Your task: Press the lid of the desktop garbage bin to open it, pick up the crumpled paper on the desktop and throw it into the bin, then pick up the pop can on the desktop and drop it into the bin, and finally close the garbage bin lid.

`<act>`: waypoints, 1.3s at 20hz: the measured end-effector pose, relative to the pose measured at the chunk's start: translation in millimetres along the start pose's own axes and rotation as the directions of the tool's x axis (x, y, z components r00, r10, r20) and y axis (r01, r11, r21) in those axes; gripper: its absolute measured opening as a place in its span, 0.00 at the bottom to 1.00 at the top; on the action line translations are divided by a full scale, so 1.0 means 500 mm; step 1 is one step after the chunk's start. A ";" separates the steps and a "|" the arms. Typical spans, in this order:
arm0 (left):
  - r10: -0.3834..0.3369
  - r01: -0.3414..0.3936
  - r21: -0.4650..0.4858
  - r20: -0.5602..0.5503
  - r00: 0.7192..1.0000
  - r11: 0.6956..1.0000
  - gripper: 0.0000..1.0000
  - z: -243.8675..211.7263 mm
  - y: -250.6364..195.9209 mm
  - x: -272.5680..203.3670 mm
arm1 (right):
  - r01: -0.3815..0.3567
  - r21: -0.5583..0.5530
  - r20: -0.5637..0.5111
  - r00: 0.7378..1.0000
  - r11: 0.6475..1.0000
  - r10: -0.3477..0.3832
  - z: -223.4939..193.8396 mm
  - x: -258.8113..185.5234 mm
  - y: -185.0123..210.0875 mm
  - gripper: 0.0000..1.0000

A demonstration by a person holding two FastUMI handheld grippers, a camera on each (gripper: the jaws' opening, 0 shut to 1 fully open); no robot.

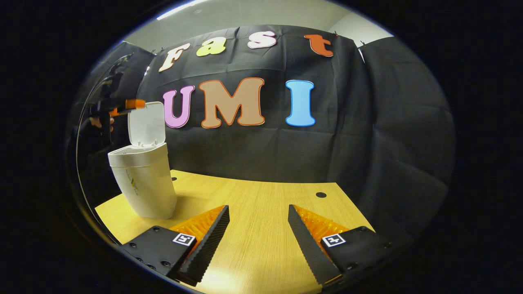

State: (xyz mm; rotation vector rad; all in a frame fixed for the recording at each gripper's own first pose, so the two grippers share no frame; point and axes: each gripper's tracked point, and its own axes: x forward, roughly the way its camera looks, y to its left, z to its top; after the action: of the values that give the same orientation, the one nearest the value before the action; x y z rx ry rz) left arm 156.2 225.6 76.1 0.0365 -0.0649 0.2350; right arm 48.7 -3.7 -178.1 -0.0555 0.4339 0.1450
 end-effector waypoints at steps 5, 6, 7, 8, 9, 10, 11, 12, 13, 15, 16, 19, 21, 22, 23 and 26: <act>0.023 -0.023 0.002 0.035 0.999 1.000 0.92 0.100 0.034 0.062 | 0.011 0.005 0.013 1.000 1.000 -0.011 0.002 -0.001 -0.012 0.97; 0.027 -0.027 0.004 0.030 0.999 1.000 0.90 0.104 0.042 0.078 | 0.016 0.008 0.012 1.000 1.000 -0.016 0.002 0.000 -0.018 1.00; 0.032 -0.032 0.003 0.020 0.999 0.999 0.90 0.103 0.049 0.098 | 0.021 0.012 0.010 1.000 1.000 -0.021 0.000 -0.001 -0.021 0.97; 0.037 -0.037 -0.002 -0.001 0.999 0.999 0.92 0.097 0.057 0.117 | 0.027 0.015 0.006 1.000 1.000 -0.027 -0.002 -0.001 -0.026 0.97; 0.037 -0.037 -0.010 -0.027 0.999 0.999 0.92 0.085 0.062 0.137 | 0.034 0.016 0.003 0.999 0.999 -0.034 -0.006 -0.003 -0.031 0.97; 0.041 -0.042 -0.020 -0.049 0.998 0.999 0.90 0.074 0.071 0.156 | 0.038 0.019 -0.001 0.999 0.999 -0.038 -0.008 -0.004 -0.036 0.97; 0.049 -0.051 -0.025 -0.077 0.996 0.998 0.90 0.056 0.080 0.174 | 0.043 0.020 -0.003 0.999 0.999 -0.043 -0.009 -0.005 -0.038 0.97; 0.055 -0.058 -0.023 -0.102 0.993 0.998 0.90 0.044 0.087 0.190 | 0.047 0.020 -0.006 0.999 0.999 -0.047 -0.011 -0.006 -0.042 0.97; 0.065 -0.068 -0.019 -0.122 0.990 0.998 0.90 0.030 0.096 0.205 | 0.050 0.018 -0.008 0.999 0.999 -0.050 -0.014 -0.007 -0.044 0.97; 0.071 -0.074 -0.013 -0.172 0.983 0.997 0.90 -0.003 0.107 0.233 | 0.055 0.013 -0.013 0.998 0.998 -0.054 -0.019 -0.008 -0.049 0.97; 0.069 -0.073 -0.014 -0.201 0.977 0.997 0.90 -0.023 0.109 0.243 | 0.056 0.010 -0.015 0.998 0.998 -0.056 -0.019 -0.008 -0.050 0.97; 0.052 -0.063 -0.027 -0.287 0.957 0.998 0.90 -0.079 0.102 0.251 | 0.050 0.008 -0.023 0.998 0.999 -0.050 -0.021 -0.006 -0.049 0.97; 0.064 -0.065 0.006 -0.299 0.952 0.998 0.92 -0.084 0.105 0.247 | 0.043 0.001 -0.025 0.999 0.999 -0.043 -0.024 -0.001 -0.045 0.97; 0.056 -0.059 0.001 -0.312 0.949 0.998 0.92 -0.085 0.096 0.241 | 0.039 0.000 -0.026 0.999 0.999 -0.039 -0.021 0.001 -0.041 0.97; 0.052 -0.055 0.001 -0.324 0.945 0.999 0.92 -0.086 0.094 0.232 | 0.033 -0.001 -0.025 0.999 0.999 -0.033 -0.023 0.003 -0.039 0.97; 0.037 -0.041 -0.005 -0.322 0.946 0.999 0.93 -0.085 0.081 0.193 | 0.011 0.000 -0.019 1.000 1.000 -0.011 -0.013 0.012 -0.026 0.96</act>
State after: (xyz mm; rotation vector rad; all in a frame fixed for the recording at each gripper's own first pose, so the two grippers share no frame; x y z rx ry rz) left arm 242.8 288.9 41.6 -0.0148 0.2594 0.2775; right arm 53.4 -16.2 -186.3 -0.0593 0.4527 0.1340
